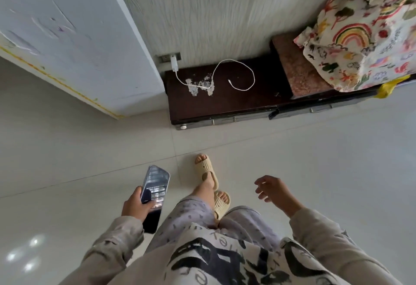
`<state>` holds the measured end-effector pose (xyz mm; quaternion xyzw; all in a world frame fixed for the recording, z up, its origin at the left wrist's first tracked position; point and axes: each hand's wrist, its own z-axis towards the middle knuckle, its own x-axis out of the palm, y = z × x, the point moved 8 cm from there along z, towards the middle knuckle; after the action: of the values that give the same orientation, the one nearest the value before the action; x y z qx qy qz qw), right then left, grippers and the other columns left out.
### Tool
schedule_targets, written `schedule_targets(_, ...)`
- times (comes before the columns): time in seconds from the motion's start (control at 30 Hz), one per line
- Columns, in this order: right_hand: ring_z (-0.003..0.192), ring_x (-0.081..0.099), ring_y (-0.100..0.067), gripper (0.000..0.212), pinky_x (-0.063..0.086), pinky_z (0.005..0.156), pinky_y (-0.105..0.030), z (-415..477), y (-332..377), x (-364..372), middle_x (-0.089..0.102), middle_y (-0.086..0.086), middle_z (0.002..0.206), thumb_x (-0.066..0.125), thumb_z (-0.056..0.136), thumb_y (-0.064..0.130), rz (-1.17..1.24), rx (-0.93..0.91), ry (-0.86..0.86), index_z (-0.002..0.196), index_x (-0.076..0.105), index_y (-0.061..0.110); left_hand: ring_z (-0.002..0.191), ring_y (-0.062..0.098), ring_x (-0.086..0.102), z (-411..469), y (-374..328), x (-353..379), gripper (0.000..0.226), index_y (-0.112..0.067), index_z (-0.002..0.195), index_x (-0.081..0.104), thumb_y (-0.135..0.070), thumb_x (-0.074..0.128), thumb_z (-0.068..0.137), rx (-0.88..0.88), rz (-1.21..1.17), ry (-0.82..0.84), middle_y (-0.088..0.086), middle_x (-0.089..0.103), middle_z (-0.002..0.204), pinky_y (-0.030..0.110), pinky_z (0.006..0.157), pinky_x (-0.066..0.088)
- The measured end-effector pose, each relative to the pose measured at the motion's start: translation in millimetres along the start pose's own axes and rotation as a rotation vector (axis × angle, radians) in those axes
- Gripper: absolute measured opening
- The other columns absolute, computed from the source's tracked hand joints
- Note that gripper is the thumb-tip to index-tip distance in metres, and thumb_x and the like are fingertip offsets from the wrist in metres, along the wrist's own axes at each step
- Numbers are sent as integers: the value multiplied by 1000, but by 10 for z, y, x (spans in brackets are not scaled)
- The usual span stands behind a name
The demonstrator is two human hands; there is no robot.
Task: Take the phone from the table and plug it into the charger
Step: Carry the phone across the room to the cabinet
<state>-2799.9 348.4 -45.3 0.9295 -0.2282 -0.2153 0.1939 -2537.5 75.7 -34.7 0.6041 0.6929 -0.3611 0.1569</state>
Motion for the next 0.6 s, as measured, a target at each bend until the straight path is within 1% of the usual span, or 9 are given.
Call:
schedule_targets(0.07, 41, 51, -8, 33, 34, 40, -16, 103, 53, -34, 54, -3, 60, 34, 88, -8, -2, 30, 3, 72, 54, 13, 87, 29, 58, 145, -198, -5, 24, -12, 76, 43, -6, 66, 77, 14, -3, 25, 22, 68, 104, 29, 70, 34)
schedule_targets(0.13, 30, 49, 2, 34, 34, 37, -13, 192, 104, -85, 54, -3, 60, 35, 89, -7, -6, 63, -6, 70, 53, 14, 97, 35, 60, 297, -426, -24, 24, -11, 83, 43, -8, 67, 77, 19, 6, 46, 22, 68, 105, 32, 73, 38)
schedule_targets(0.2, 25, 47, 4, 34, 33, 35, -11, 269, 133, -160, 54, -3, 60, 35, 89, -7, -6, 100, -8, 69, 53, 14, 102, 37, 60, 434, -669, -46, 25, -11, 84, 43, -10, 67, 77, 30, 28, 63, 22, 67, 107, 33, 76, 40)
schedule_targets(0.3, 24, 46, 3, 27, 33, 32, -11, 387, 161, -297, 53, -5, 59, 36, 88, -8, 10, 149, -39, 75, 53, 9, 103, 37, 60, 648, -1078, -98, 20, -10, 87, 48, -11, 65, 77, 76, 29, 74, 22, 67, 110, 31, 74, 38)
schedule_targets(0.37, 25, 47, 2, 29, 34, 35, -13, 436, 193, -393, 53, -4, 59, 37, 89, -7, 37, 176, -62, 72, 53, 11, 104, 37, 59, 790, -1360, -136, 21, -14, 86, 45, -11, 64, 78, 113, 34, 83, 22, 66, 111, 32, 74, 38)
schedule_targets(0.47, 36, 49, -7, 29, 32, 37, -12, 461, 213, -482, 53, -4, 59, 37, 90, -6, 38, 224, -64, 72, 52, 12, 102, 38, 60, 963, -1710, -177, 23, -15, 86, 43, -10, 64, 78, 140, 10, 94, 23, 65, 111, 36, 83, 46)
schedule_targets(0.5, 38, 48, -9, 29, 32, 37, -12, 470, 212, -501, 53, -4, 58, 37, 90, -6, 40, 239, -66, 72, 53, 12, 101, 39, 61, 1015, -1791, -173, 23, -14, 86, 43, -10, 64, 78, 136, -8, 99, 23, 65, 111, 35, 82, 47)
schedule_targets(0.53, 37, 49, -8, 29, 32, 38, -13, 489, 209, -514, 53, -4, 58, 38, 89, -5, 41, 253, -68, 71, 53, 12, 100, 38, 60, 1065, -1865, -167, 22, -13, 86, 43, -11, 64, 78, 137, -14, 100, 23, 65, 110, 33, 78, 45)
schedule_targets(0.6, 30, 49, -2, 30, 32, 44, -17, 546, 202, -534, 54, -4, 58, 41, 90, -3, 38, 279, -62, 68, 54, 14, 99, 37, 59, 1178, -1971, -118, 23, -12, 85, 43, -11, 65, 78, 135, -14, 98, 23, 65, 109, 28, 71, 36)
